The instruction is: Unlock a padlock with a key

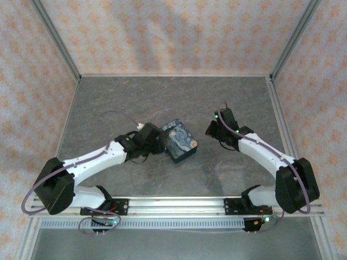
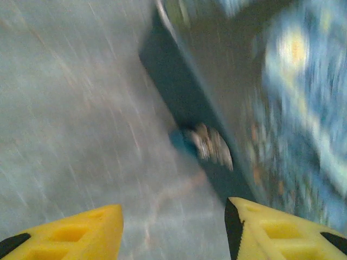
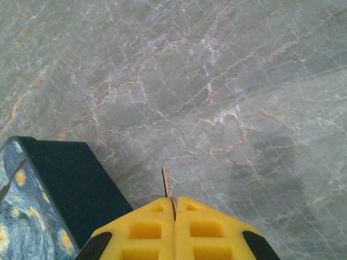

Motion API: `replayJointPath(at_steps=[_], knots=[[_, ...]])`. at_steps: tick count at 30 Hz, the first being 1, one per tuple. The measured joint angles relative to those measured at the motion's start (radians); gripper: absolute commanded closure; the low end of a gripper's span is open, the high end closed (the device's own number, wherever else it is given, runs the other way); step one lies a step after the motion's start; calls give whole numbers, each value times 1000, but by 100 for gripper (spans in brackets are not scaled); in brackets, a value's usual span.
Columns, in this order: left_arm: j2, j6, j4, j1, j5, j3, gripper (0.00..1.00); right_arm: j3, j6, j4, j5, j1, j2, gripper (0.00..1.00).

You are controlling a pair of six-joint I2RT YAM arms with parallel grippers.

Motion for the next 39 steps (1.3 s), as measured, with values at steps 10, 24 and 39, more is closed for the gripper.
replayJointPath(at_steps=[10,24,39], knots=[[109,-97,-19,-168,60,17,47,-6,1,-6,4,0,-5,100],[462,-36,82,-194,53,354,48,10,-19,2,4,0,35,100],[401,47,223,-198,78,253,28,327,-105,18,-14,-61,283,100]])
